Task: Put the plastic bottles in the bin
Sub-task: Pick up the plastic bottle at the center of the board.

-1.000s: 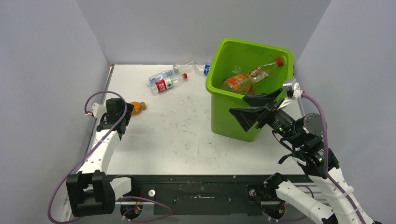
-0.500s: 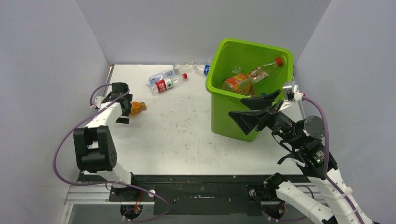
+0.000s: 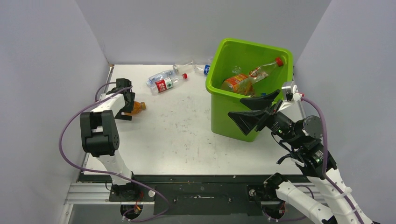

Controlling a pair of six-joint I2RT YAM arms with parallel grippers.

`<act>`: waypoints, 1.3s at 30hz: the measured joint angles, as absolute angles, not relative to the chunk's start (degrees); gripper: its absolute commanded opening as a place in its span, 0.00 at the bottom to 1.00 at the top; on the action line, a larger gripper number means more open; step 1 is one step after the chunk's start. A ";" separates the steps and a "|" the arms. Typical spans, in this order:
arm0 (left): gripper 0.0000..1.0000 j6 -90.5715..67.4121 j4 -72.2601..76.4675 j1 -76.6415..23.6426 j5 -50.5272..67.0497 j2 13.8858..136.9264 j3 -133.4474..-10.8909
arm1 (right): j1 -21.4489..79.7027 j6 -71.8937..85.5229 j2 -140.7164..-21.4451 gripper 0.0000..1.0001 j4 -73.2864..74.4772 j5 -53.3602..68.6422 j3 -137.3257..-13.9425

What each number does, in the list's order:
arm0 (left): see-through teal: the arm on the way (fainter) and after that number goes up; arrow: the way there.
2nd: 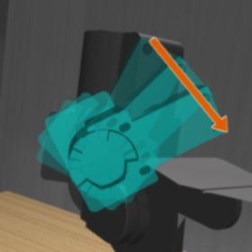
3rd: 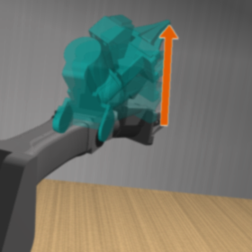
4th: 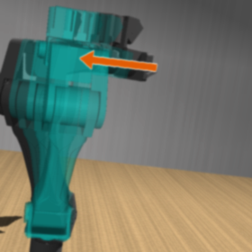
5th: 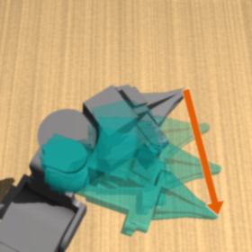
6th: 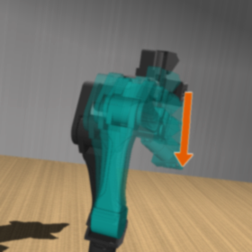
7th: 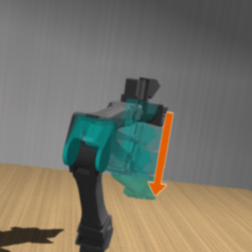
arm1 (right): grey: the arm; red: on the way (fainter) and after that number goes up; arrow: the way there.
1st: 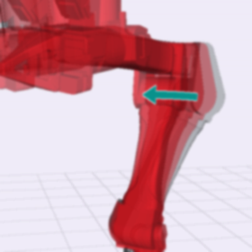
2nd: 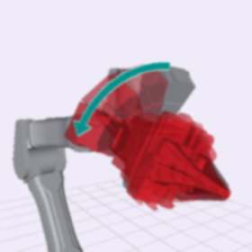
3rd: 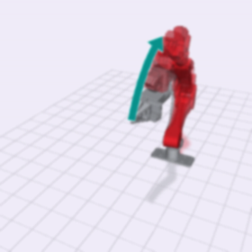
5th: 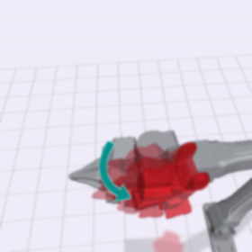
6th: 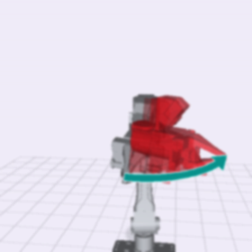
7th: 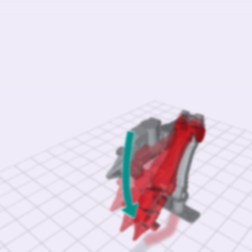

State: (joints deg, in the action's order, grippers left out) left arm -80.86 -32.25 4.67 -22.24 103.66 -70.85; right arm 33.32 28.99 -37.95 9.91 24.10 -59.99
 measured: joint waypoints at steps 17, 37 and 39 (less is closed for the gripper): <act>0.34 -77.03 -22.44 4.67 -18.59 103.44 -63.83 | 33.32 29.74 -38.20 0.94 9.89 24.03 -59.99; 0.25 -57.76 16.73 -4.03 16.67 53.17 -44.88 | 34.89 25.23 -52.86 0.98 14.66 23.83 -71.50; 0.24 -54.15 20.01 -7.38 20.14 50.96 -44.84 | 37.93 24.21 -55.35 0.98 15.44 21.54 -73.63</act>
